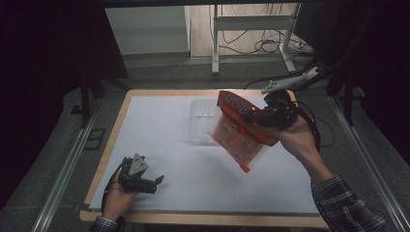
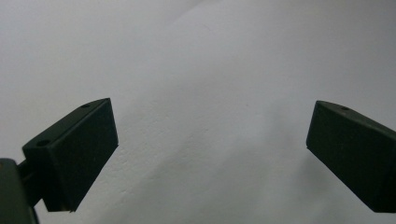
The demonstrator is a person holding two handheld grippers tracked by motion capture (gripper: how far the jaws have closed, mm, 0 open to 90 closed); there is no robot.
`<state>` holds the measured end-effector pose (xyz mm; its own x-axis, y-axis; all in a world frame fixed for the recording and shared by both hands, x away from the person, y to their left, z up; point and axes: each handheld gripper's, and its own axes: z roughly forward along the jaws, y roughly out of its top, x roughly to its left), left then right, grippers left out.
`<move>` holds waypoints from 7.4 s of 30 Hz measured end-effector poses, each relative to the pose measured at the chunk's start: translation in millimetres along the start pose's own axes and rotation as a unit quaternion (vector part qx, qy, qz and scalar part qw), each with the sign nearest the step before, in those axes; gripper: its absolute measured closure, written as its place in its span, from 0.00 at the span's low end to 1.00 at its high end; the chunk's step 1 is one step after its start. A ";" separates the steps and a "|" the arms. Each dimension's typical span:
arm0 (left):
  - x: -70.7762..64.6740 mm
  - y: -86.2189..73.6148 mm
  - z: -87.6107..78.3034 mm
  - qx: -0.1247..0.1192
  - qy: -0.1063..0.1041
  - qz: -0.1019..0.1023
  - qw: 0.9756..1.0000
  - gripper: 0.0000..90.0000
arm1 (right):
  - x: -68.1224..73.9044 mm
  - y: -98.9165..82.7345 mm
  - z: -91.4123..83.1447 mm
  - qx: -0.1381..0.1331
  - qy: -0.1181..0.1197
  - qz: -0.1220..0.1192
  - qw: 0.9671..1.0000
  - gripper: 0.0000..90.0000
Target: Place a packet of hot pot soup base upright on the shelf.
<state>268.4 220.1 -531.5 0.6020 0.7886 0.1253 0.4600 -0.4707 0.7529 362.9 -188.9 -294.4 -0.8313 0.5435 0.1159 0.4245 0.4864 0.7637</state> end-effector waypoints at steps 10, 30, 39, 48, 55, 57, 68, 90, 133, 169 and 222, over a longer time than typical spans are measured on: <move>0.6 -0.3 0.1 0.001 0.004 0.005 1.000 0.02 | -17.5 24.8 -15.3 -0.008 -0.005 -0.001 1.000 1.00; 1.0 -0.2 -0.1 0.000 0.006 0.006 1.000 0.02 | -62.1 71.3 -11.3 -0.017 -0.048 -0.011 0.999 1.00; 1.4 -0.4 0.0 -0.001 0.005 0.004 1.000 0.02 | -83.6 85.0 8.6 -0.008 -0.059 -0.019 0.998 1.00; 2.3 -0.6 0.2 0.000 0.006 0.004 1.000 0.02 | -98.1 82.8 40.7 0.008 -0.053 -0.025 0.998 1.00; 2.0 -0.6 0.5 0.002 0.004 0.005 1.000 0.02 | -101.3 75.5 69.5 0.037 -0.043 -0.026 0.998 1.00; 2.0 -0.6 0.6 0.002 0.003 0.005 1.000 0.02 | -102.9 73.5 75.4 0.043 -0.038 -0.024 0.998 1.00; 1.5 -0.5 1.1 0.005 0.003 0.007 1.000 0.02 | -117.5 63.4 97.3 0.056 -0.031 -0.005 0.998 1.00; -0.2 -0.6 3.3 0.009 0.003 0.011 1.000 0.02 | -161.2 35.4 101.3 0.023 -0.111 0.030 0.993 0.97; -1.5 0.3 2.3 0.006 0.003 0.015 1.000 0.02 | -148.9 40.2 74.2 -0.008 -0.164 0.017 0.986 0.22; -1.2 0.9 1.0 0.001 0.000 0.012 1.000 0.02 | -128.4 17.7 19.7 -0.051 -0.152 0.016 0.987 0.07; 2.2 0.3 -4.6 -0.059 -0.048 -0.016 0.997 0.00 | -81.2 -37.4 2.3 -0.043 -0.112 -0.006 0.993 0.00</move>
<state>266.9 223.5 -528.0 0.6505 0.7584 0.0420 0.4039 -0.3922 0.8265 415.4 -249.6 -333.8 -0.7316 0.6810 -0.0312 0.3741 0.4393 0.8167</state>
